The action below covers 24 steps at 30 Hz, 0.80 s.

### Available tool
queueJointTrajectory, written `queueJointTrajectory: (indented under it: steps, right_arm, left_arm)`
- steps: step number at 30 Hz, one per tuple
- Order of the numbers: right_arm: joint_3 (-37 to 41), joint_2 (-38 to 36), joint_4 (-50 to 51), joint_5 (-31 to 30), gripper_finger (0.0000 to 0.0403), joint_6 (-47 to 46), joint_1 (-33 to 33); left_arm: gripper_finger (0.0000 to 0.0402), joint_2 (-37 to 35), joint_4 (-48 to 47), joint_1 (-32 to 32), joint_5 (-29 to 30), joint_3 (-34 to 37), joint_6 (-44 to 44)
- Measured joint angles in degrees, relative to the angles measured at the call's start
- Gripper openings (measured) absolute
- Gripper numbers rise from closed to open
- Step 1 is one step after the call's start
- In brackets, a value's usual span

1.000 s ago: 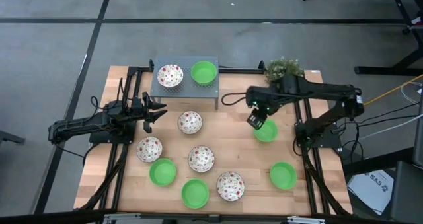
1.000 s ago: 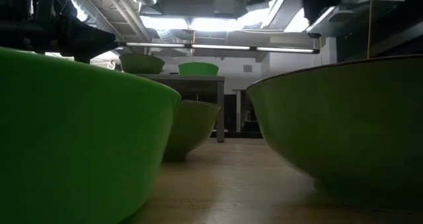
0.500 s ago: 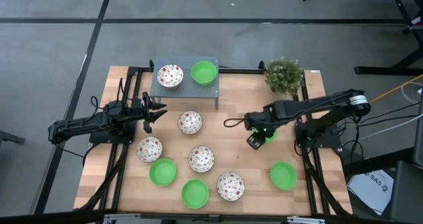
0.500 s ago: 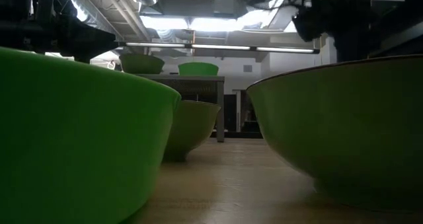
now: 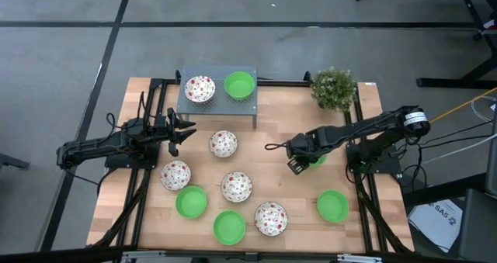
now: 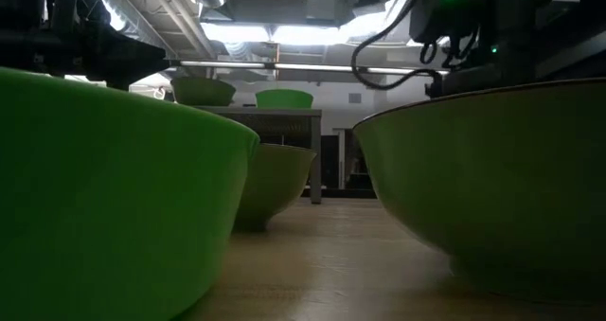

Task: Pick & Place Mini bowls
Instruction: Stack the green bowl on the green bowl on the shelf

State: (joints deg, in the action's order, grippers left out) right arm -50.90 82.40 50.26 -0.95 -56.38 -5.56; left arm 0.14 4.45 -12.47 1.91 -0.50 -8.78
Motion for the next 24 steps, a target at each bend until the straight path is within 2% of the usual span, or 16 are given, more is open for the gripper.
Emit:
queueJointTrajectory:
  steps: [5,12,16,21,24]
  right_arm:
    - [0.64,2.52,-5.09,-0.02,0.0149,3.43,0.00]
    - [0.64,5.58,-6.10,-1.18,0.0143,4.88,0.02]
    - [0.53,5.67,-7.38,-1.52,0.0105,5.62,0.11]
    - [0.13,5.65,-7.02,-2.44,0.0026,7.34,0.87]
    - [0.05,5.47,-6.87,-2.65,0.0012,8.21,1.38]
  left_arm:
    - [0.0125,0.00,0.00,-0.01,0.00,-0.01,0.00]
    - [0.0125,0.00,0.01,0.00,0.00,-0.01,0.00]
    - [0.0125,0.00,0.02,-0.02,0.00,0.00,-0.02]
    - [0.0125,0.00,0.01,-0.02,0.00,0.00,0.00]
    - [0.0125,0.00,0.02,-0.02,0.00,0.00,0.00]
